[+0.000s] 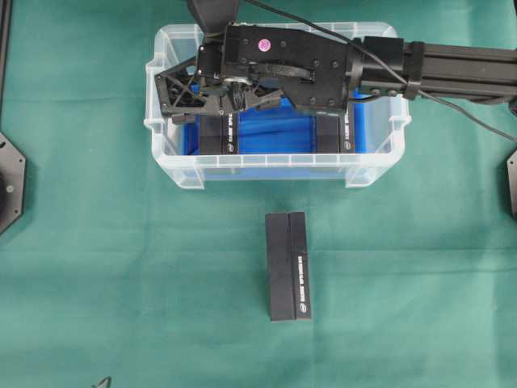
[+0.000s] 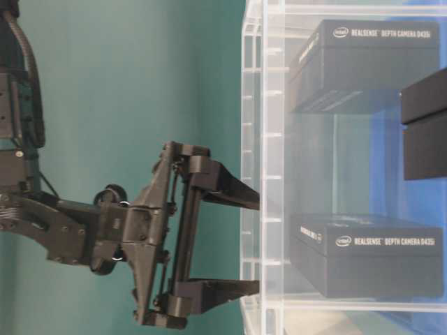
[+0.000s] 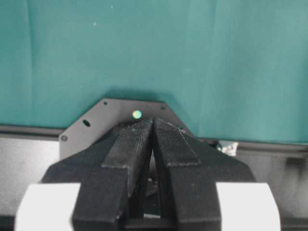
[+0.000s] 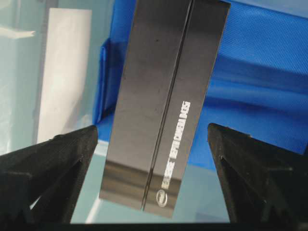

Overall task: Take the box out of the case with the right arm.
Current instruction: 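Lower the right gripper around the left black box, then close the right gripper on the left D435i box and lift it, then carry the held box out of the case toward the front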

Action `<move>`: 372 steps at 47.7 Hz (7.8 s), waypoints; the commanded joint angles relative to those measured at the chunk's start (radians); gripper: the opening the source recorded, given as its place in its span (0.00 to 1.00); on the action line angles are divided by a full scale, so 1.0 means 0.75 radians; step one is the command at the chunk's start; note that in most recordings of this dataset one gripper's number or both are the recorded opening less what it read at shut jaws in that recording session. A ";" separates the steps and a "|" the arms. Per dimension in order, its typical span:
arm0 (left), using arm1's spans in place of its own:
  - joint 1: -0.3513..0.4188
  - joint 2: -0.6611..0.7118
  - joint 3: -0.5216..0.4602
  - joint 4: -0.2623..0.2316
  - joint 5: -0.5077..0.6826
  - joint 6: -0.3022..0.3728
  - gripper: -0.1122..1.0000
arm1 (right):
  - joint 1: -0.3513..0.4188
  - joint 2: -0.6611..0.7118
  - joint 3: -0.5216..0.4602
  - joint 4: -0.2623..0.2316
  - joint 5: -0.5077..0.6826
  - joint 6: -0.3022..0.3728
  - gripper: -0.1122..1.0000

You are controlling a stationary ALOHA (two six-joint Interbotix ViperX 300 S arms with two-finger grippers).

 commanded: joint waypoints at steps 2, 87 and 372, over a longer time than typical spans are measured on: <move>-0.002 0.006 -0.014 0.002 -0.004 0.000 0.10 | -0.008 -0.025 0.008 -0.004 -0.053 0.012 0.95; -0.002 0.016 -0.012 0.004 -0.004 0.002 0.10 | -0.010 0.020 0.172 0.102 -0.247 0.172 0.75; -0.002 0.000 0.027 0.002 -0.012 -0.002 0.10 | 0.599 0.035 -0.517 -0.217 0.546 0.757 0.72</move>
